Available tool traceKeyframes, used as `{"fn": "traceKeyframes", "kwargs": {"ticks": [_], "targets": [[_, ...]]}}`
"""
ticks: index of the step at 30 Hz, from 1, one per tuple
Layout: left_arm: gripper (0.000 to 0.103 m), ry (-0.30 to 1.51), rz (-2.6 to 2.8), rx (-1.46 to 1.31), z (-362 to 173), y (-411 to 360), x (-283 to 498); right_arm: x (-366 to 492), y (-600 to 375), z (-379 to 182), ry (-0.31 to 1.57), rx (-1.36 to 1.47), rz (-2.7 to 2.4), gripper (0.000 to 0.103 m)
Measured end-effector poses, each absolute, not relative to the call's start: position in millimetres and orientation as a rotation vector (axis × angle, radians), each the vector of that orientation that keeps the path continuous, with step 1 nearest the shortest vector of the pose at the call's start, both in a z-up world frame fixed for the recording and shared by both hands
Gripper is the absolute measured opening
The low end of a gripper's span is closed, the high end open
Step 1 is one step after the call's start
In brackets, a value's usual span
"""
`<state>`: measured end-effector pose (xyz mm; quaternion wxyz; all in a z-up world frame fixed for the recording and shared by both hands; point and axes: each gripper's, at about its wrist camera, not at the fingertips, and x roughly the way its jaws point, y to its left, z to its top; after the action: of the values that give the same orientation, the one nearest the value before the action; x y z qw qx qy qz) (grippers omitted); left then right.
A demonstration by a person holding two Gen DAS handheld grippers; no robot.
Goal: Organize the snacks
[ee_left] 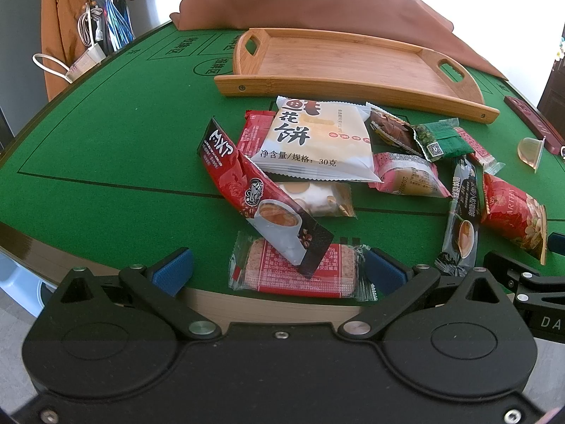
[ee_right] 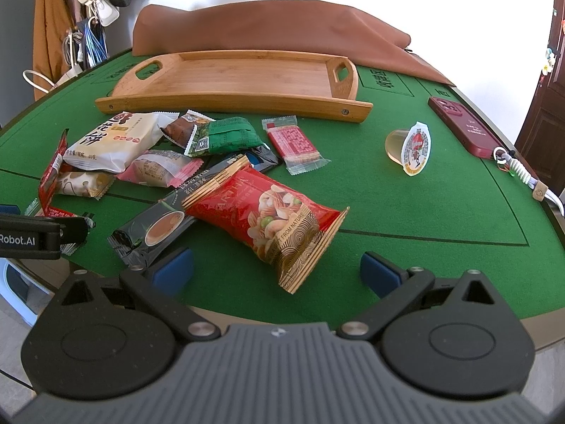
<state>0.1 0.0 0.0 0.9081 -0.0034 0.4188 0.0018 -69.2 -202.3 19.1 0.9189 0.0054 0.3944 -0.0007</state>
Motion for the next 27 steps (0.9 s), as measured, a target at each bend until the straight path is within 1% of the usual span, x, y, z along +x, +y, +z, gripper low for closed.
{"fn": "traceKeyframes", "kwargs": {"ticks": [13, 21, 27], "targets": [[0.103, 0.824, -0.006, 0.000, -3.0, 1.3, -7.5, -70.0, -201.8, 15.6, 0.772, 0.009, 0.006, 0.103], [0.103, 0.764, -0.043, 0.015, -6.2, 4.3, -12.6, -66.3, -201.6, 15.7, 0.772, 0.013, 0.019, 0.103], [0.103, 0.790, -0.062, 0.021, -4.0, 4.7, -11.7, -65.0, -201.7, 14.9, 0.767, 0.008, 0.035, 0.103]]}}
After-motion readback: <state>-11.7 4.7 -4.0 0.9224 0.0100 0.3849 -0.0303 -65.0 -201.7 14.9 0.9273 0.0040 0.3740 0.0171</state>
